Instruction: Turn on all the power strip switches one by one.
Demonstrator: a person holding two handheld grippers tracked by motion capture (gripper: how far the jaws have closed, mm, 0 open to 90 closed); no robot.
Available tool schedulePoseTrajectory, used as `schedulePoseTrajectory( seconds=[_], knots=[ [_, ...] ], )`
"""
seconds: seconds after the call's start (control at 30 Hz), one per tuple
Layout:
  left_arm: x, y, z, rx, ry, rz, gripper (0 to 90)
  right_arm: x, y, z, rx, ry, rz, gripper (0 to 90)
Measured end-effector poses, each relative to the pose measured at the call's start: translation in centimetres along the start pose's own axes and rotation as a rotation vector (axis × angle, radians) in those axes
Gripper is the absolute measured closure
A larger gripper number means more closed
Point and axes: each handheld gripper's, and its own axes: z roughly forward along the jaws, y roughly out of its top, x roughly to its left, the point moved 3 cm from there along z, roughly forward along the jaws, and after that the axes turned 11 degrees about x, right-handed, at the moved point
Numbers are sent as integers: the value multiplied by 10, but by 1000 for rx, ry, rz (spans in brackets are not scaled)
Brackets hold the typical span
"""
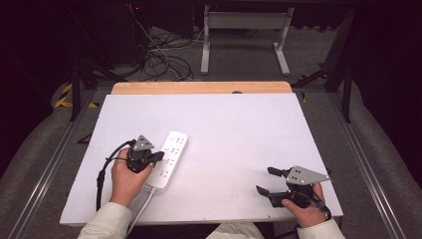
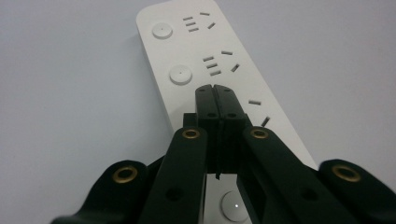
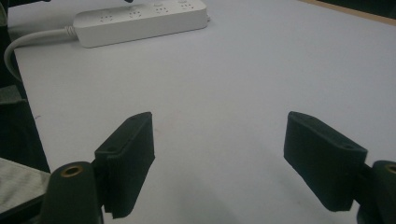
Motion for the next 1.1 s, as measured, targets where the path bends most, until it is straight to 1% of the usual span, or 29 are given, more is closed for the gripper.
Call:
schedulePoseTrajectory(
  seconds=[0.03,0.1,0.13,0.17,0.2,0.27,0.33,0.57,0.7,0.8,0.97,1.1],
  knots=[
    [1,0,0,4,5,6,900,0,0,0,0,0,0,248],
    [0,0,2,7,6,2,900,0,0,0,1,3,-2,247],
    [1,0,2,9,19,10,900,0,0,0,0,3,-2,247],
    [2,0,2,13,22,14,900,0,0,0,0,3,-2,247],
    [0,0,3,14,6,8,900,0,0,0,0,3,-2,247],
    [0,0,4,16,10,2,900,0,0,0,-1,4,-2,247],
    [1,0,4,20,15,5,900,0,0,0,0,4,-1,248],
    [1,-1,5,19,10,8,900,0,0,0,-1,4,-4,247],
    [0,-1,5,21,27,21,900,0,0,0,-2,5,-4,248],
    [0,-1,6,22,19,14,900,1,0,0,-1,6,-2,247],
    [1,-1,6,26,20,14,900,1,0,1,1,8,-2,246],
    [-1,-1,7,34,38,13,900,1,0,0,0,6,-2,246]
  ],
)
